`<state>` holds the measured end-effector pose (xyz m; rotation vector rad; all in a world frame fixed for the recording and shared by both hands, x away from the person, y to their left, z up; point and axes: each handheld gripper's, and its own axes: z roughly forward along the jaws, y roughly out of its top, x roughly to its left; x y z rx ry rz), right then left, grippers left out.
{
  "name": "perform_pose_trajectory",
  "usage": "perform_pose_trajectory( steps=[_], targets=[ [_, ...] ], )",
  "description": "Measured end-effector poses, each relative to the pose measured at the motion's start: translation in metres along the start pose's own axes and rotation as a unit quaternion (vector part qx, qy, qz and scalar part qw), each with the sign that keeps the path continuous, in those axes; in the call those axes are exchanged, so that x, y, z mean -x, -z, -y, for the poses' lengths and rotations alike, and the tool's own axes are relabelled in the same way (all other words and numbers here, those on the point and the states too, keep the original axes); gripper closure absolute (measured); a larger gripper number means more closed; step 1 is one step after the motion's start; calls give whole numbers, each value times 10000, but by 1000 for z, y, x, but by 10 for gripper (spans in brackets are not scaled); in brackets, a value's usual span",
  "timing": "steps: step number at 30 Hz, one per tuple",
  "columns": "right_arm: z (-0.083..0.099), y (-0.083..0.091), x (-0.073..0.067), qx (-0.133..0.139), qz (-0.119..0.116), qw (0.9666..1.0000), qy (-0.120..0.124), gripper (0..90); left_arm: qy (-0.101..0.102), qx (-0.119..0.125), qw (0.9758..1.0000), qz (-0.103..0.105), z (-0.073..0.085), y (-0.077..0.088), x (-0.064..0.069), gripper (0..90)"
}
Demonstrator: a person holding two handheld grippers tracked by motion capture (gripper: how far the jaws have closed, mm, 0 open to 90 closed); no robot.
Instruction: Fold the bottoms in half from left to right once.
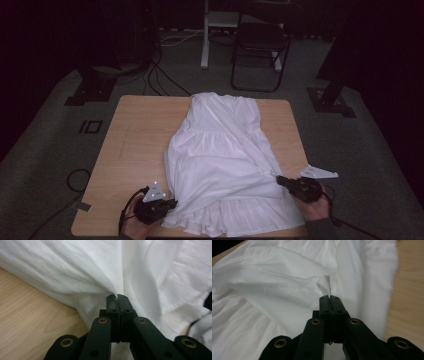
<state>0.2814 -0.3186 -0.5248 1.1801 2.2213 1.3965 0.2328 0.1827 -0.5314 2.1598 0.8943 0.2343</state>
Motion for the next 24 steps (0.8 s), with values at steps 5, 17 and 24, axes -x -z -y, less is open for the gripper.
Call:
perform_pose_trajectory(
  steps=[5,17,24],
  targets=[
    [23,40,3,160,128,9995,-227,891,-41,-10,10000,37,3,7,6,893],
    [60,68,22,157,216,9970,-731,567,-53,390,9978,-537,-17,8,-8,444],
    [25,21,25,188,171,9985,-479,539,-50,755,9895,-1234,-56,1,-41,391]
  ],
)
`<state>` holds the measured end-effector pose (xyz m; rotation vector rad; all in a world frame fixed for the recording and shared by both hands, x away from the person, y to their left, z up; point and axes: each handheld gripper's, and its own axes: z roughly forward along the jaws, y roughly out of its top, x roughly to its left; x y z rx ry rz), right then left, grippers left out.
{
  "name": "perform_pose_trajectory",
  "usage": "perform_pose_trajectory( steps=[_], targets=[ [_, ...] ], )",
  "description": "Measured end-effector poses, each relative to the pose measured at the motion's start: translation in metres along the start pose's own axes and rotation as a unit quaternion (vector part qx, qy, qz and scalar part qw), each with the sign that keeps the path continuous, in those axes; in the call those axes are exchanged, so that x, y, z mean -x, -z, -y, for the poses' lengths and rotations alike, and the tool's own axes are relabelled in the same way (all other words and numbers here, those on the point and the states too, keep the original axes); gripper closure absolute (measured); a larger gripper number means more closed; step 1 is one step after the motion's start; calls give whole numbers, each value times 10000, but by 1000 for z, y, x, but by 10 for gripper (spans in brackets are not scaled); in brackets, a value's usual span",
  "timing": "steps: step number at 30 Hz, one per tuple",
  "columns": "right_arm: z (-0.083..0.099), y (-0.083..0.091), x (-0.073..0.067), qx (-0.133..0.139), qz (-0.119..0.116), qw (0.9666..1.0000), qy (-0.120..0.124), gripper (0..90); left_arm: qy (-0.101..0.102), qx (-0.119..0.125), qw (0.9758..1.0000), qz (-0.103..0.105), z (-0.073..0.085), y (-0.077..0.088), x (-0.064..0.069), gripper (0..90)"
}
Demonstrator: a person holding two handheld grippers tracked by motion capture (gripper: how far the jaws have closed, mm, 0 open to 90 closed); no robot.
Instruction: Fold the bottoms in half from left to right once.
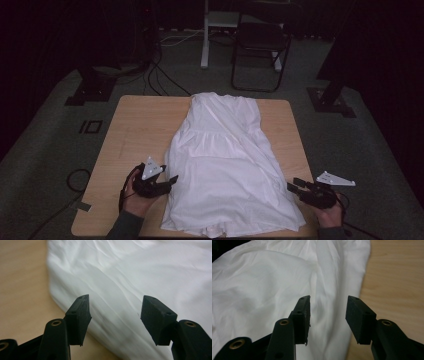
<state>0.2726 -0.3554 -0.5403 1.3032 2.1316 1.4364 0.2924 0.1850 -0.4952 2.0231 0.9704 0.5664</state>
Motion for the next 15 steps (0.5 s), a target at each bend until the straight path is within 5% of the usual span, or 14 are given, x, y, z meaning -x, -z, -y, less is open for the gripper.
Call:
perform_pose_trajectory(
  steps=[7,15],
  targets=[
    [-25,-39,-4,-18,-5,9997,226,514,176,46,9992,-366,-20,-31,-30,364],
    [-62,-89,-10,-118,272,9976,633,479,552,-361,9962,-573,-29,-72,-64,360]
  ],
)
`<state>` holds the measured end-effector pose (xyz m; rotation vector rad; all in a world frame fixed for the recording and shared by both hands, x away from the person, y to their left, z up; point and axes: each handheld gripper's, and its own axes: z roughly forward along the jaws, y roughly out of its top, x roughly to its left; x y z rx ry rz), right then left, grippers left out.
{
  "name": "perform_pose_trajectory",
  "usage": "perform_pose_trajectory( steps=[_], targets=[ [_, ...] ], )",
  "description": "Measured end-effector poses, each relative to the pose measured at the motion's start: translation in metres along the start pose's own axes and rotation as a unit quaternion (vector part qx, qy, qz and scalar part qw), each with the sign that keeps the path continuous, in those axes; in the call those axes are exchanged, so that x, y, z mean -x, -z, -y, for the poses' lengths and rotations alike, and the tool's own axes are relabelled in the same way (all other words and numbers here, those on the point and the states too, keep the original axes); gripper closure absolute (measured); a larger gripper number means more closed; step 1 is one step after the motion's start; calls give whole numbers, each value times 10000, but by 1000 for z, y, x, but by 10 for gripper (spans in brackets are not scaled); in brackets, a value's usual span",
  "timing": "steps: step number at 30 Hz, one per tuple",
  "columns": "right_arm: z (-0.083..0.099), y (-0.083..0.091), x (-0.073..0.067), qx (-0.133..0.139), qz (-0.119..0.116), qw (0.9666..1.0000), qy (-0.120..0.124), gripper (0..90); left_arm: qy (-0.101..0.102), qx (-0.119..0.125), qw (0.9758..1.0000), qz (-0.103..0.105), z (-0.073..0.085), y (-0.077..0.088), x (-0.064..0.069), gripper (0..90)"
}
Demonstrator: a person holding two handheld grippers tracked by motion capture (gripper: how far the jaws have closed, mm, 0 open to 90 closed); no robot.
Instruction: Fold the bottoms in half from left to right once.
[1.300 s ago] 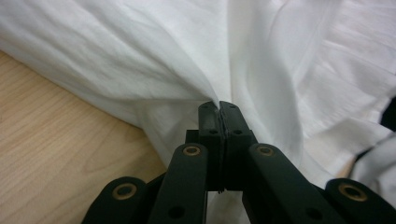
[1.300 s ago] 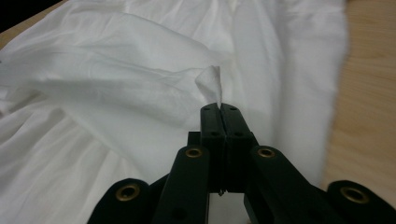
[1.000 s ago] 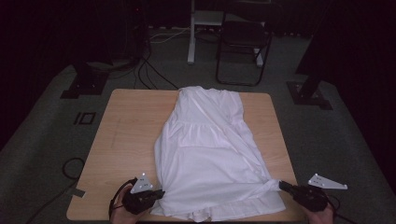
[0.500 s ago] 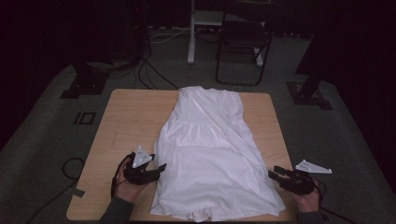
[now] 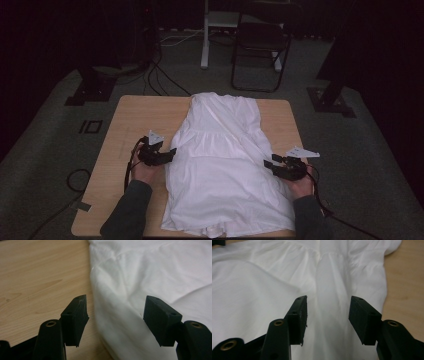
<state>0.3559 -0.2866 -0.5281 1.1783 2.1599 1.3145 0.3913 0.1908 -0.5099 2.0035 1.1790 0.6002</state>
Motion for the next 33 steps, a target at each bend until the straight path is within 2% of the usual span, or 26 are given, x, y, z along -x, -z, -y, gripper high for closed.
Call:
perform_pose_trajectory(
  steps=[4,8,11,15,17,18,19,21,22,23,24,26,28,31,33],
  targets=[
    [-17,-22,2,-30,208,9998,70,467,84,-245,9997,-7,-2,-18,-6,361],
    [-35,-51,1,-257,432,9984,251,411,186,-405,9990,55,-3,-33,-7,363],
    [-45,-75,1,-412,532,9975,219,366,246,-554,9981,112,-2,-43,-7,392],
    [-51,-103,0,-659,610,9957,242,295,280,-641,9974,189,0,-52,-5,464],
    [-52,-114,-2,-811,681,9938,340,298,238,-698,9970,228,2,-54,-5,568],
    [-53,-118,-3,-897,775,9921,403,342,196,-665,9973,256,3,-55,-4,638],
    [-54,-121,-3,-973,824,9908,455,452,183,-640,9972,330,4,-54,-4,722],
    [-56,-122,-1,-1063,1026,9877,517,676,176,-658,9971,349,4,-53,-4,819],
    [-58,-118,3,-996,1193,9870,420,765,155,-681,9971,312,4,-52,-5,836],
    [-60,-113,8,-876,1324,9870,250,828,155,-672,9972,300,5,-51,-5,845],
    [-63,-106,15,-769,1510,9855,103,871,158,-672,9972,296,6,-51,-6,848],
    [-65,-95,28,-678,1786,9816,-67,881,175,-651,9971,345,8,-49,-8,849],
    [-61,-94,40,-807,1799,9802,-165,876,194,-602,9974,352,9,-49,-8,850],
    [-50,-102,44,-989,1900,9767,-142,848,124,-585,9978,273,10,-47,-7,851],
    [-40,-107,48,-1065,1835,9769,-257,854,79,-572,9980,250,13,-45,-7,850]
  ],
)
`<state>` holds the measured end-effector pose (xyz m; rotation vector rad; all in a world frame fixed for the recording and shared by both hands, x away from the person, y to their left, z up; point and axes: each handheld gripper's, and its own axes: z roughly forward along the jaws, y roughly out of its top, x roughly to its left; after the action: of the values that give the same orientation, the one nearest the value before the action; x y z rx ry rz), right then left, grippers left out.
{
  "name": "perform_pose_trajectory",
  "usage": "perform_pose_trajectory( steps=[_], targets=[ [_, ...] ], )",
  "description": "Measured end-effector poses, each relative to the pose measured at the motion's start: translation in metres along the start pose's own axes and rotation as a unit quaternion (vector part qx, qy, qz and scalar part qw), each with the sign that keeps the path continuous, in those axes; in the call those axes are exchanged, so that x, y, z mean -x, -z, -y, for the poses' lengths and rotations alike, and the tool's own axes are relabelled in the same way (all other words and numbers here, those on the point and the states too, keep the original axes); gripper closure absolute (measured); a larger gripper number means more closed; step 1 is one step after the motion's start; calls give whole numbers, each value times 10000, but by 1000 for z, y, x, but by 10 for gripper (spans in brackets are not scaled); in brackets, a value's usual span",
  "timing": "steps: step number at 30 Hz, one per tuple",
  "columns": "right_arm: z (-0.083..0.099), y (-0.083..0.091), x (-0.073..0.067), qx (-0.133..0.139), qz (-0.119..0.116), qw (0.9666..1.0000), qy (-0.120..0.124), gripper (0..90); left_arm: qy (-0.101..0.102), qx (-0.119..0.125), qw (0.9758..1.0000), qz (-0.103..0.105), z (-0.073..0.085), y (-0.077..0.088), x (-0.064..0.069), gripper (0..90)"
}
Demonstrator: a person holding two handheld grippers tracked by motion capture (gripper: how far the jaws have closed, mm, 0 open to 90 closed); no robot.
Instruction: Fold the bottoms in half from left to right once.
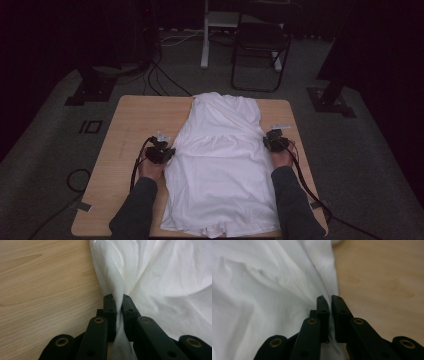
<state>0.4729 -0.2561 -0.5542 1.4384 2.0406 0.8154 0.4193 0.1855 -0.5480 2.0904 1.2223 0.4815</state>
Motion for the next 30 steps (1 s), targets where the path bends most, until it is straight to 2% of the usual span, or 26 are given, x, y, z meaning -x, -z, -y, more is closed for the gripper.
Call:
perform_pose_trajectory(
  steps=[1,2,5,8,14,16,24,27,28,30],
  targets=[
    [5,1,2,138,-98,9998,-120,853,-6,16,10000,3,1,1,0,851],
    [7,2,4,158,-165,9996,-191,854,-11,37,10000,0,4,2,0,851],
    [13,8,5,167,-186,9996,-126,870,-61,71,10000,-34,9,7,2,852],
    [24,16,5,215,-297,9991,-197,884,-181,72,9998,-75,17,14,6,853],
    [50,40,-5,267,-564,9978,-226,889,-275,92,9996,-26,42,36,12,853],
    [59,50,-10,244,-658,9974,-188,889,-265,110,9996,-13,50,43,15,852],
    [95,87,-23,123,-1077,9936,-322,888,-366,2,9993,69,81,73,30,851],
    [102,94,-25,86,-1148,9928,-345,888,-364,-14,9993,90,89,80,36,851],
    [107,100,-27,34,-1242,9913,-429,890,-399,-31,9992,71,90,82,37,851],
    [108,102,-27,-23,-1280,9908,-439,887,-381,-17,9993,51,89,83,37,834]
  ],
)
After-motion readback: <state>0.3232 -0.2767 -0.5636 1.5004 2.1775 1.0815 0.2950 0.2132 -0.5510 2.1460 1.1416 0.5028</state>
